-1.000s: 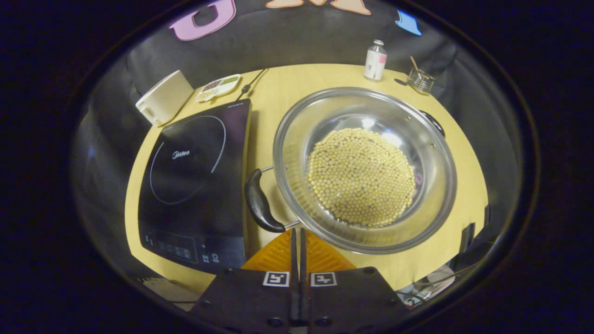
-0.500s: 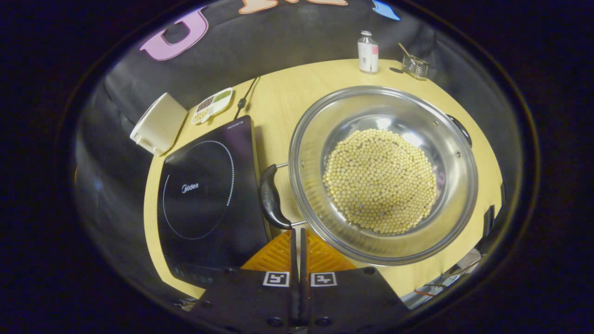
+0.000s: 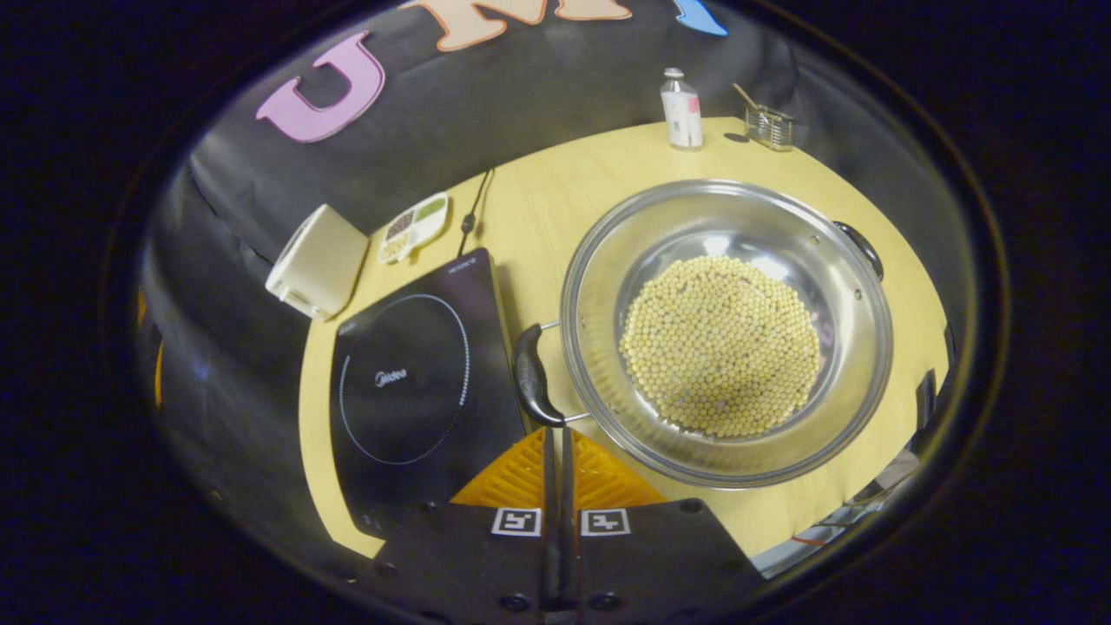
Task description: First push the handle of the pot to place it horizontally, then grasp the pot with both hands and set it on the induction cooktop.
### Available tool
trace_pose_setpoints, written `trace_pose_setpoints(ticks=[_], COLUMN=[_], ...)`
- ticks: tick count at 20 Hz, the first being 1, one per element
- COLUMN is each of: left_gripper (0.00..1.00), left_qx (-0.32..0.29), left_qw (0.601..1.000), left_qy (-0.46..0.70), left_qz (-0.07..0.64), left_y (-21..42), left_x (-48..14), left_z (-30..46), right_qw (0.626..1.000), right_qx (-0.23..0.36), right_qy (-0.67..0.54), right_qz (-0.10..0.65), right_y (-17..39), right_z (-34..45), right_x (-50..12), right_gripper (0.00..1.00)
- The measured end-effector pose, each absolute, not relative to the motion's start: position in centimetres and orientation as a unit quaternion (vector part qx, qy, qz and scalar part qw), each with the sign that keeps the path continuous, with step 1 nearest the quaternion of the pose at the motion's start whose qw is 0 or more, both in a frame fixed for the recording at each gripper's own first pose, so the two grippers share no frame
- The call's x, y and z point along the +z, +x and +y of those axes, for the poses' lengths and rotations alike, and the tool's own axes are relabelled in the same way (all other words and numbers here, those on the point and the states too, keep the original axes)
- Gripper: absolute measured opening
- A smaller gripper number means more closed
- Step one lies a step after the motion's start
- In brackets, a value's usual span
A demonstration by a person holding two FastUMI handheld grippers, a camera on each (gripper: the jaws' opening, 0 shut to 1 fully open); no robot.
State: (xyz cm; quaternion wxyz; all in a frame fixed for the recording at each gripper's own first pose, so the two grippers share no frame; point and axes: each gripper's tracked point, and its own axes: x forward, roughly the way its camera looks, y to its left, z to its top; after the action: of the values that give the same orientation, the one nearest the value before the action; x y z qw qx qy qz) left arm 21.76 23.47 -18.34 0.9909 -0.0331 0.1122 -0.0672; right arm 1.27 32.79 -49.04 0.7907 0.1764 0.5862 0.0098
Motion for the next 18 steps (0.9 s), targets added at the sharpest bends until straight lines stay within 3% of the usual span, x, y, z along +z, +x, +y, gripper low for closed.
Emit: trace_pose_setpoints(ticks=[4, 5, 6, 9, 12, 15, 18], left_gripper=[0.95, 0.95, 0.95, 0.95, 0.95, 0.96, 0.96], left_qx=[-0.103, -0.115, -0.123, -0.14, -0.158, -0.163, -0.149], left_qw=[0.985, 0.981, 0.978, 0.971, 0.96, 0.952, 0.944], left_qy=[-0.041, -0.044, -0.042, -0.042, -0.056, -0.061, -0.047], left_qz=[0.135, 0.148, 0.162, 0.188, 0.224, 0.25, 0.292], left_y=[21.3, 20.9, 20.6, 20.4, 19.9, 20.0, 19.8], left_x=[-19.7, -20.5, -21.3, -22.9, -25.2, -27.2, -30.9], left_z=[20.1, 19.1, 18.2, 15.7, 12.6, 9.8, 7.9], right_qw=[0.83, 0.839, 0.844, 0.862, 0.868, 0.873, 0.877], right_qx=[-0.025, -0.033, -0.04, -0.049, -0.068, -0.064, -0.056], right_qy=[0.171, 0.164, 0.154, 0.103, 0.075, 0.043, 0.007], right_qz=[0.53, 0.518, 0.512, 0.495, 0.486, 0.481, 0.477], right_y=[3.3, 3.7, 3.7, 4.2, 5.2, 6.4, 8.2], right_z=[27.4, 25.9, 24.5, 20.0, 16.0, 12.6, 9.3], right_x=[-46.9, -46.5, -46.1, -45.5, -45.4, -46.1, -46.9], right_gripper=[0.0, 0.09, 0.0, 0.0, 0.18, 0.18, 0.39])
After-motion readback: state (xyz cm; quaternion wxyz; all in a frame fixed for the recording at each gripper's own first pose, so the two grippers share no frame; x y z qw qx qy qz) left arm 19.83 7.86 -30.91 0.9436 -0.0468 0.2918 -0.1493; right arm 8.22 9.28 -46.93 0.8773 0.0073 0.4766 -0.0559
